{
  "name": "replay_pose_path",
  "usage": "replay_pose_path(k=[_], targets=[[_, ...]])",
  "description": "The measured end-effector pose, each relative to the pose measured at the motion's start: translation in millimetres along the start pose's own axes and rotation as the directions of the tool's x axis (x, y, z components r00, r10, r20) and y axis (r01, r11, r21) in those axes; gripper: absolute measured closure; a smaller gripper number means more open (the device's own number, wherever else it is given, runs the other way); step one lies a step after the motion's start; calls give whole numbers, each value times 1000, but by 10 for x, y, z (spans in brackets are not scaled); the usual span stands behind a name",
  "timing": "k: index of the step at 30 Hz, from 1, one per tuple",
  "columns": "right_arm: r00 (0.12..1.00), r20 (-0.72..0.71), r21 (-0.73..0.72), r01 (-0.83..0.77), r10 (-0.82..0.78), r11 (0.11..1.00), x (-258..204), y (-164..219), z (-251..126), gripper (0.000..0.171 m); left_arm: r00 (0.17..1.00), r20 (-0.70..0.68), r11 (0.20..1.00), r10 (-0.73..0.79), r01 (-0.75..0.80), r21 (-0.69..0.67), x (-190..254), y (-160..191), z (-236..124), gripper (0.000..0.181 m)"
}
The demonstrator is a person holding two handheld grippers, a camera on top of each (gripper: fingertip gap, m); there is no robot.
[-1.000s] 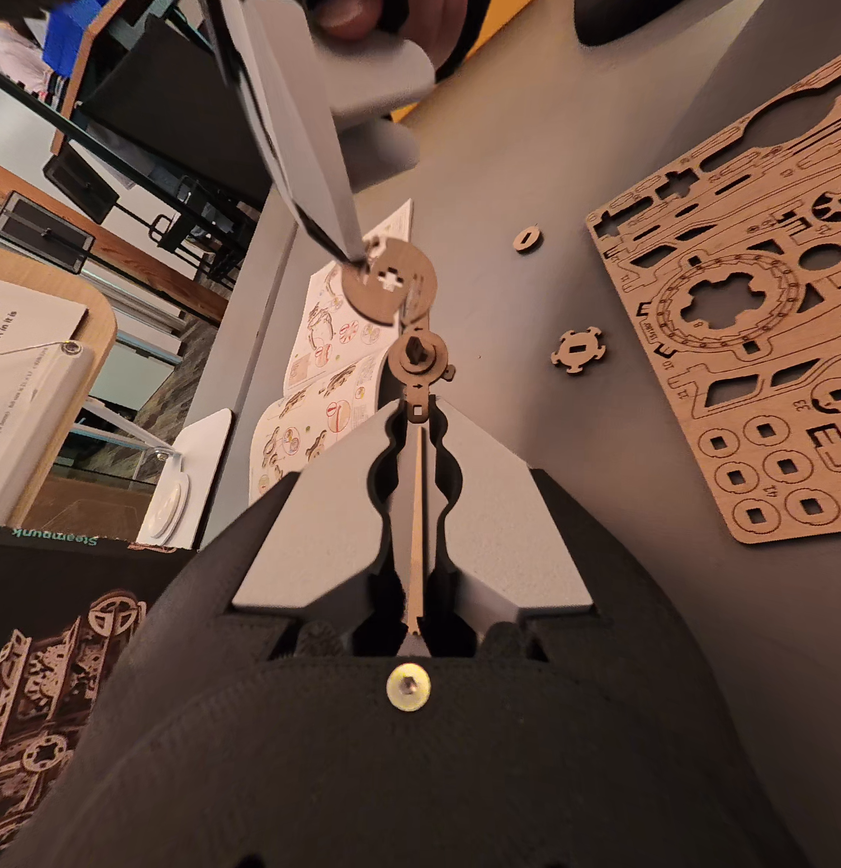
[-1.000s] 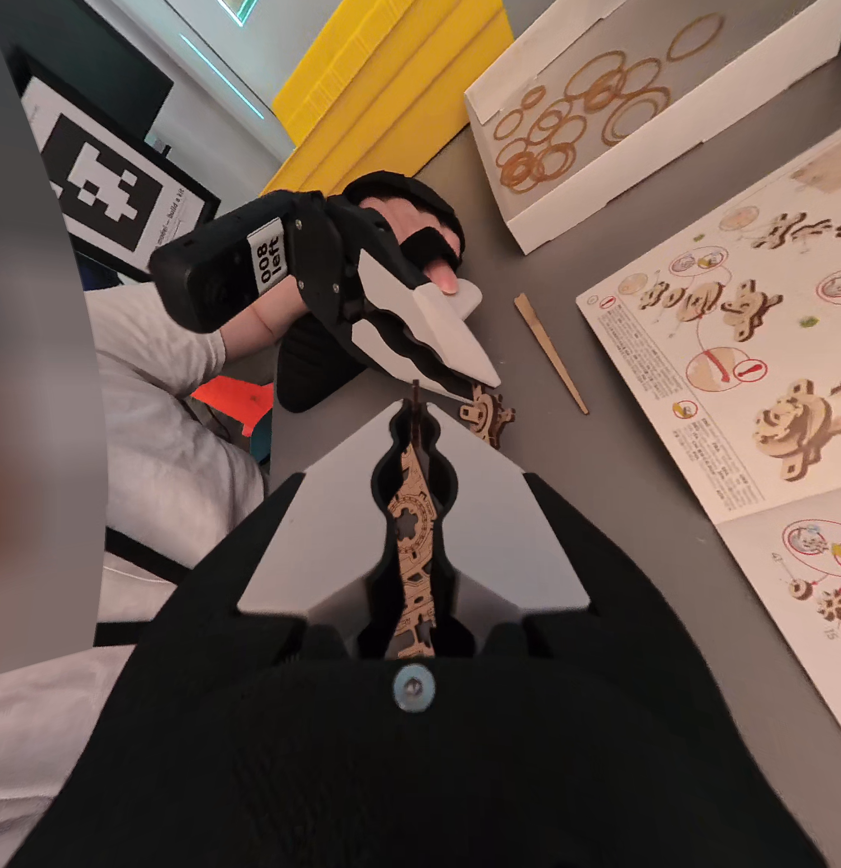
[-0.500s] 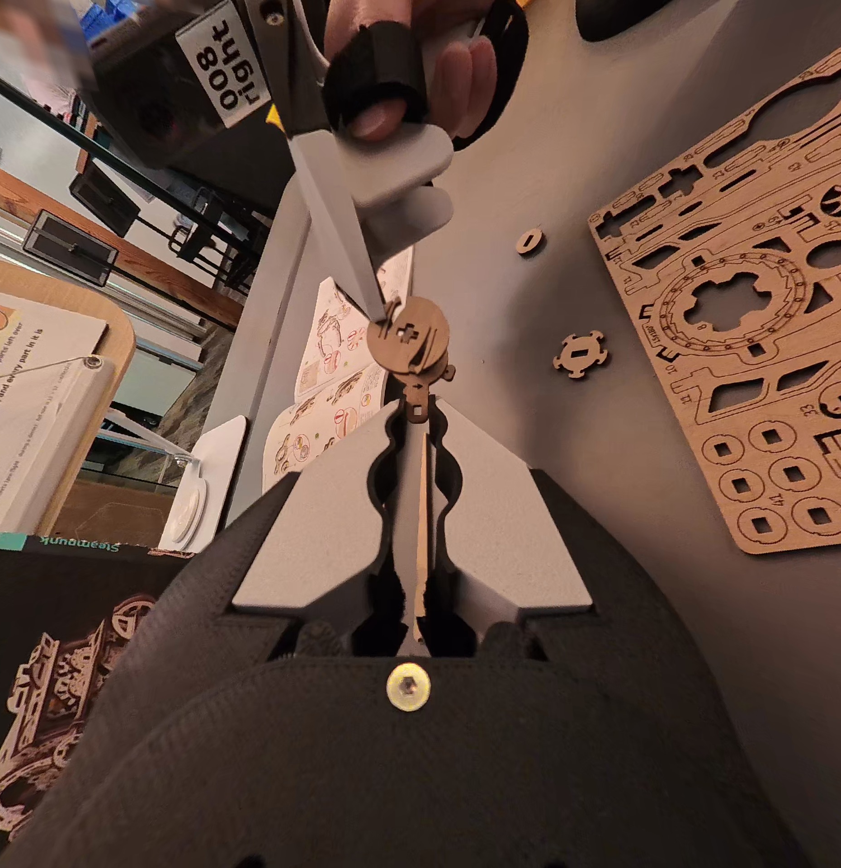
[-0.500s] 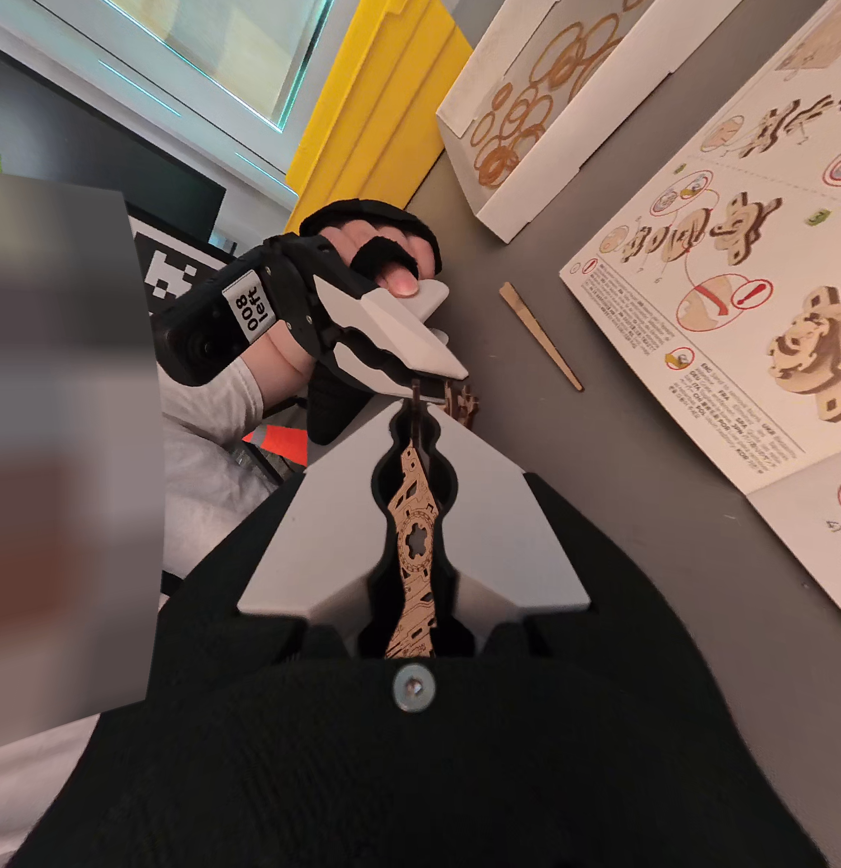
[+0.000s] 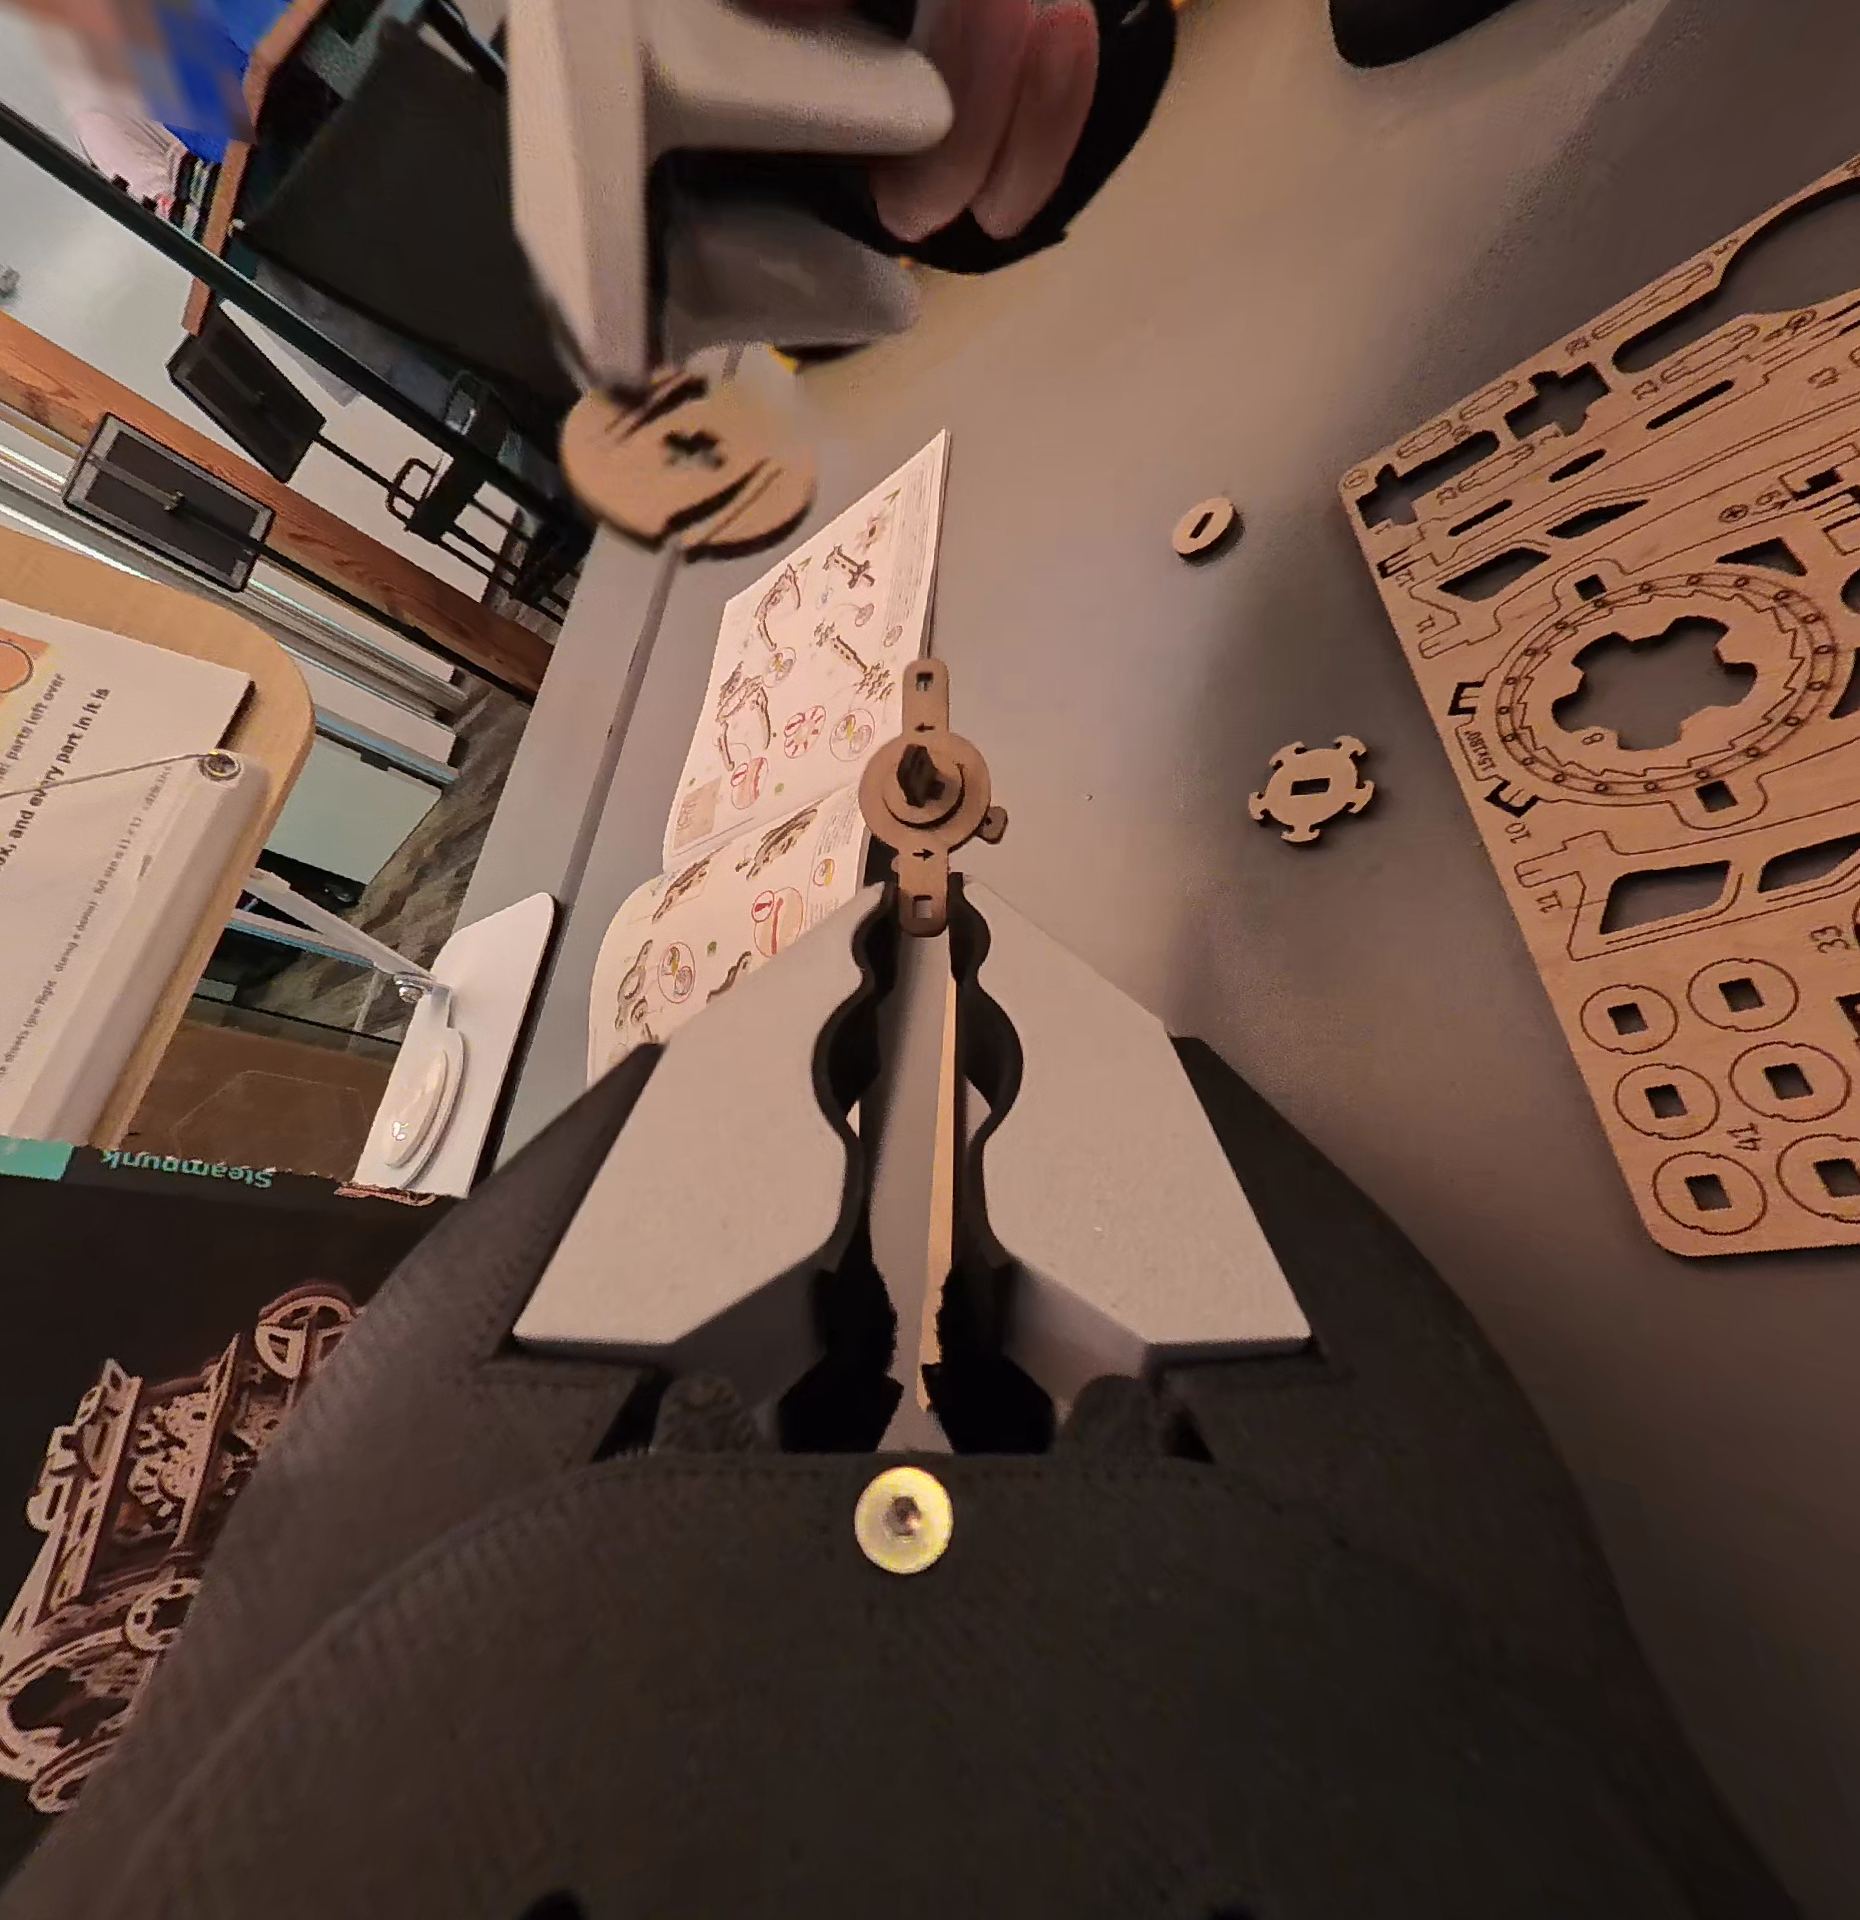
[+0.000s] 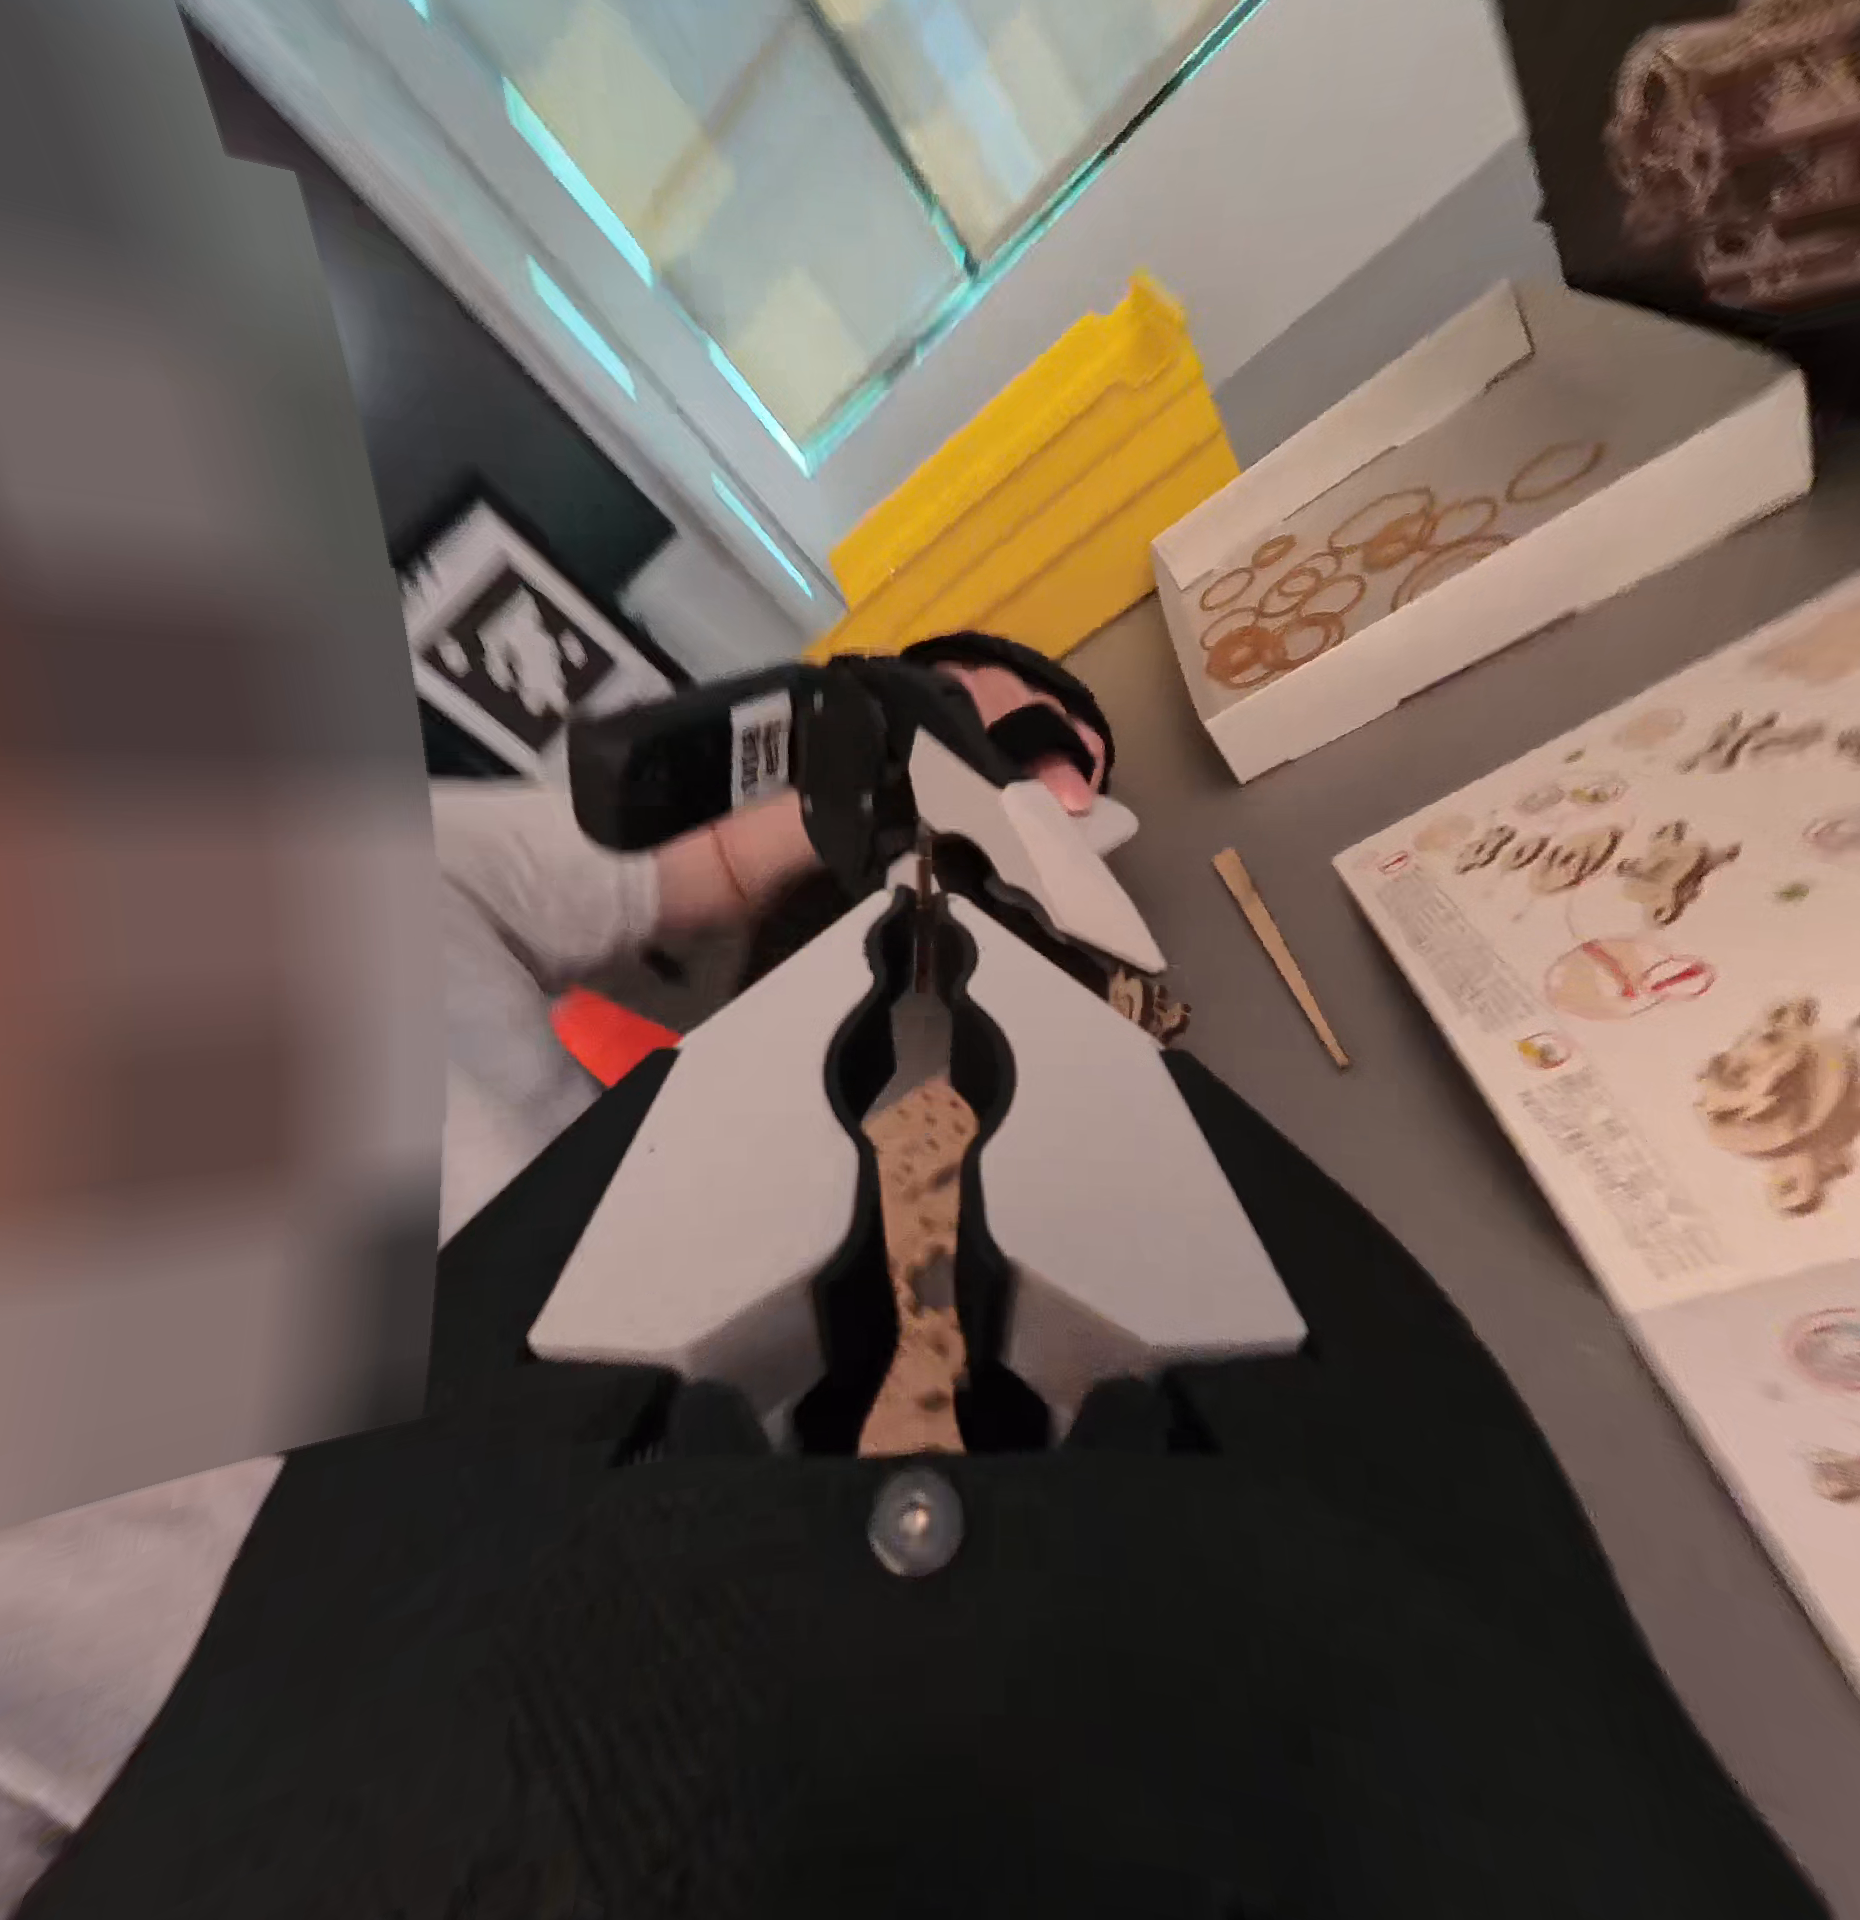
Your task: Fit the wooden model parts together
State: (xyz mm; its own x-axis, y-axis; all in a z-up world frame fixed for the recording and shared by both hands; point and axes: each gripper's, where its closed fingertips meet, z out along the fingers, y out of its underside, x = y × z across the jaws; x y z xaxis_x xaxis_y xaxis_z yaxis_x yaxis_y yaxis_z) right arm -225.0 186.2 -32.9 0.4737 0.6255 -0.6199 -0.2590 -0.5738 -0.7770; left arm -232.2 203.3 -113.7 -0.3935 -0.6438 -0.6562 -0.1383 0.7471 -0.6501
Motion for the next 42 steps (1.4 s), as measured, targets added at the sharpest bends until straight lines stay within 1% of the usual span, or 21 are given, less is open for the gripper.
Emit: replay_pose_path(k=[1, 2, 3, 5, 7, 9, 10, 11, 13, 14, 17, 19, 25, 28, 31, 39, 42], targets=[[992, -11, -46, 128, -129, 991, -45, 46, -5, 170, 1000, -4, 1000, -7, 7, -4, 1, 9, 2, 174], [961, -20, -83, 274, -277, 958, -98, 88, -1, 170, 1000, -9, 1000, -20, 20, -4, 0, 12, 1, 175], [912, -30, -118, 403, -409, 908, -150, 133, 12, 170, 999, -12, 999, -35, 35, -3, -7, 9, -2, 175], [799, -46, -155, 587, -599, 795, -263, 170, 75, 170, 998, -11, 998, -62, 62, 3, -32, 2, -13, 175], [682, -90, -230, 695, -726, 681, -254, 200, 115, 170, 997, -8, 997, -72, 72, 8, -47, -2, -21, 175], [560, -130, -335, 752, -818, 568, -147, 240, 105, 169, 998, -6, 998, -68, 68, 7, -46, -1, -23, 175], [511, -136, -364, 771, -849, 523, -113, 254, 103, 169, 998, -6, 998, -66, 66, 7, -42, -4, -22, 175], [489, -124, -386, 778, -863, 496, -91, 292, 113, 169, 998, -5, 998, -63, 63, 7, -43, -5, -21, 175], [491, -108, -419, 766, -864, 488, -41, 364, 143, 169, 998, -8, 998, -66, 66, 8, -37, -7, -21, 175], [479, -110, -434, 765, -871, 476, -10, 381, 153, 169, 998, -9, 998, -69, 69, 8, -38, -6, -22, 175], [401, -110, -502, 768, -910, 399, 88, 419, 148, 169, 997, -10, 997, -75, 75, 14, -44, -17, -28, 175], [358, -110, -518, 776, -927, 361, 112, 419, 149, 169, 997, -11, 997, -71, 71, 14, -39, -18, -28, 175], [320, -108, -551, 769, -941, 325, 178, 424, 108, 169, 999, -13, 998, -53, 53, 20, -20, -37, -32, 175], [328, -108, -539, 774, -938, 332, 152, 415, 97, 170, 998, -19, 998, -52, 52, 29, -10, -52, -37, 175], [319, -95, -546, 776, -943, 317, 141, 430, 101, 170, 999, -22, 998, -49, 50, 30, -4, -51, -37, 174], [225, -29, -610, 768, -974, 196, 132, 484, 83, 169, 999, -42, 999, -25, 27, 40, 46, -72, -44, 174], [207, -10, -613, 772, -978, 170, 90, 498, 100, 169, 998, -56, 999, -19, 21, 50, 72, -89, -53, 174]])
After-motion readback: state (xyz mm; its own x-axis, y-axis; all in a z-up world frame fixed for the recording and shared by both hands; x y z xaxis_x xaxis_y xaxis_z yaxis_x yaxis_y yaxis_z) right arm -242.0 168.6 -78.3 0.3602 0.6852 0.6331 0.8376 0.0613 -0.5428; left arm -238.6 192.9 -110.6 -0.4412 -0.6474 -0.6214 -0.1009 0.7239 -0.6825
